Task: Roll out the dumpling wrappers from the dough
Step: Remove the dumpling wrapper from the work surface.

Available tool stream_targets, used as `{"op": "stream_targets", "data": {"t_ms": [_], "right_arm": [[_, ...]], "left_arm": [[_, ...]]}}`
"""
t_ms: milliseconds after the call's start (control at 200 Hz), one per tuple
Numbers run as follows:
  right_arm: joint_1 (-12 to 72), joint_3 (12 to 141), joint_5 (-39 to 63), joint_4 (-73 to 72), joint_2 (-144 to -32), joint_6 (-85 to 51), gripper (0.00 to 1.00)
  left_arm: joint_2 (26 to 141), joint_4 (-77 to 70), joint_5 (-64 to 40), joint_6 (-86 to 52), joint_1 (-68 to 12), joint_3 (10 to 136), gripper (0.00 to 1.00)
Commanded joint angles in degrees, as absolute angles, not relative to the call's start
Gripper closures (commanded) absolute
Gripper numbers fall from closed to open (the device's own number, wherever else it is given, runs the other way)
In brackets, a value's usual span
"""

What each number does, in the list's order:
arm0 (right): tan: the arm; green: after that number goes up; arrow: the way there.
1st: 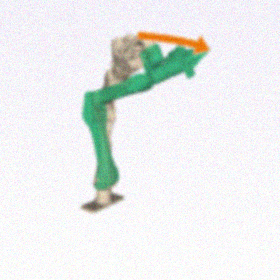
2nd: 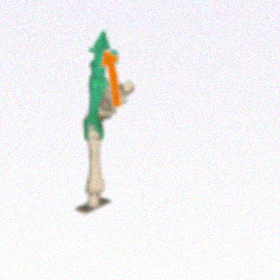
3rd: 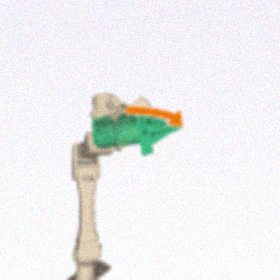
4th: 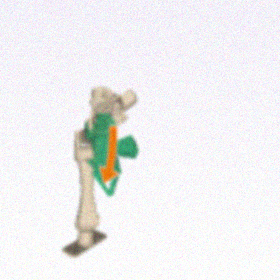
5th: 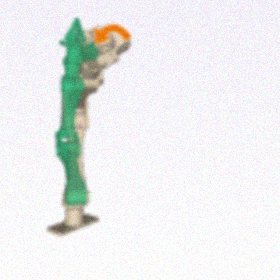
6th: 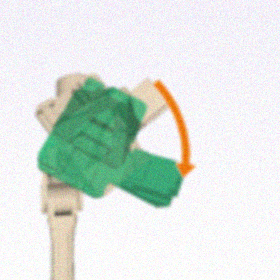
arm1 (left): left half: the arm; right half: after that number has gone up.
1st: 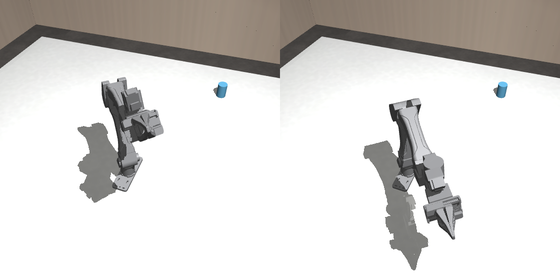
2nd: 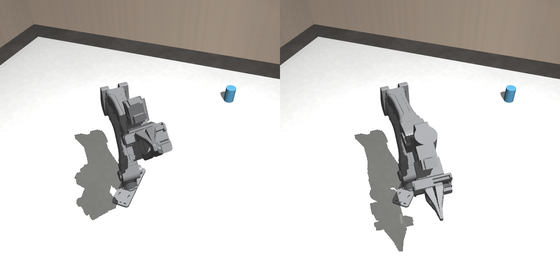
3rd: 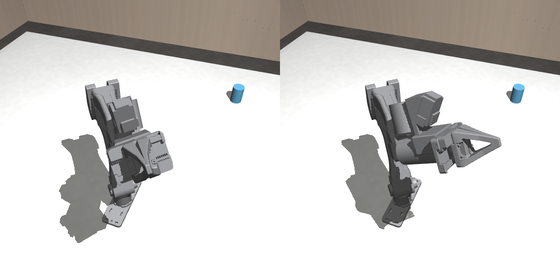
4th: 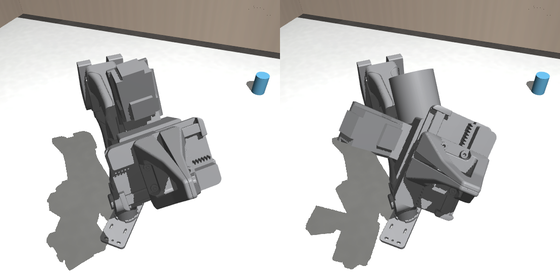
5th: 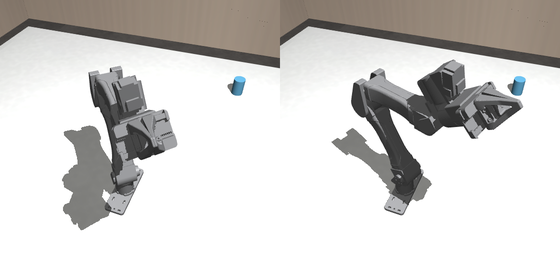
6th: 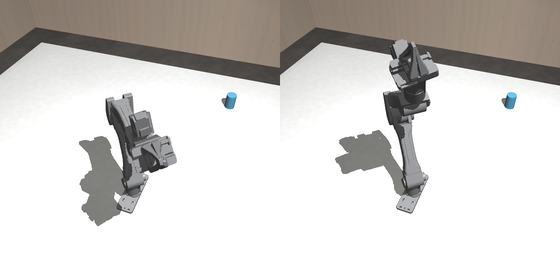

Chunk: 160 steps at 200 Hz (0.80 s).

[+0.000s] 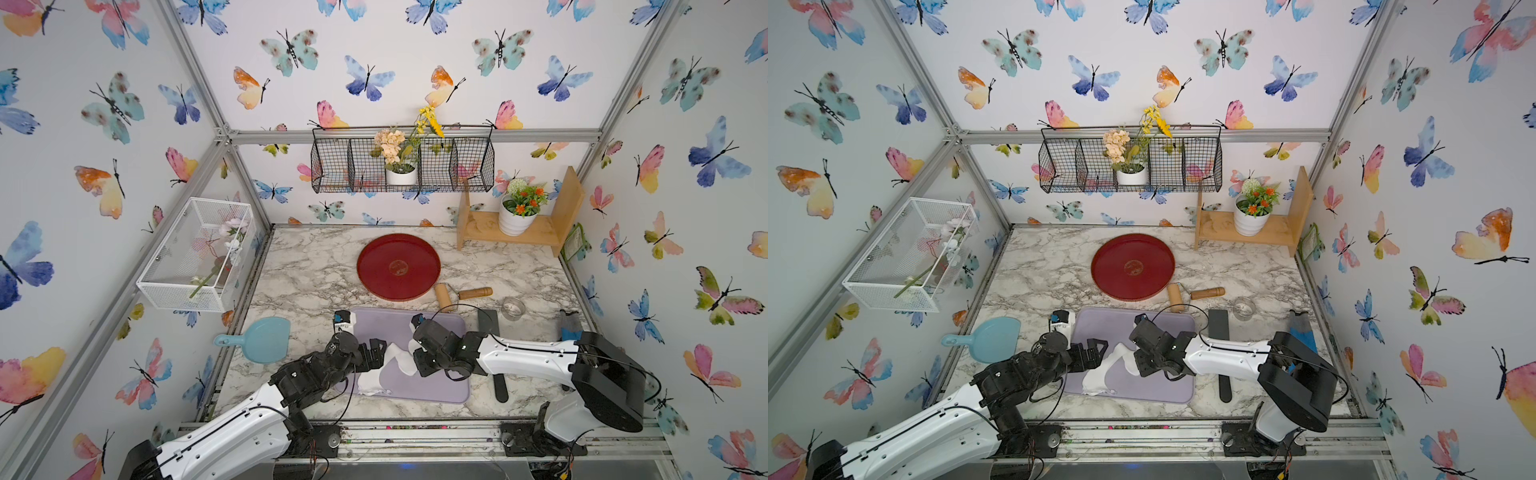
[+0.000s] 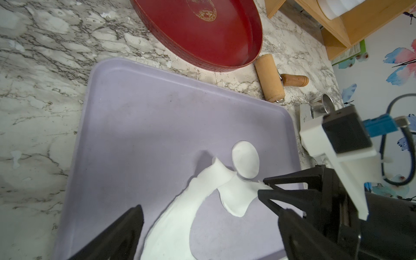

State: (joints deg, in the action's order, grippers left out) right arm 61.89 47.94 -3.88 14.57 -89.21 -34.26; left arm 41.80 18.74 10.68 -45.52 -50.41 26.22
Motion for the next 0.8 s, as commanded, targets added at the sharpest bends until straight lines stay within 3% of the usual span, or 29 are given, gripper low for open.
{"op": "stream_targets", "data": {"t_ms": [0, 270, 796], "right_arm": [[61.61, 50.30, -5.66, 19.64, -90.26, -34.09, 0.80], [61.61, 52.95, -4.11, 21.49, -89.91, -31.15, 0.93], [64.12, 63.08, 10.74, 18.63, -96.33, -28.13, 0.94]], "left_arm": [[41.73, 19.26, 12.48, -45.18, -50.29, 25.97, 0.01], [41.14, 19.29, 12.56, -45.53, -50.27, 25.62, 0.01], [36.46, 22.88, 16.08, -46.23, -50.01, 25.80, 0.00]]}}
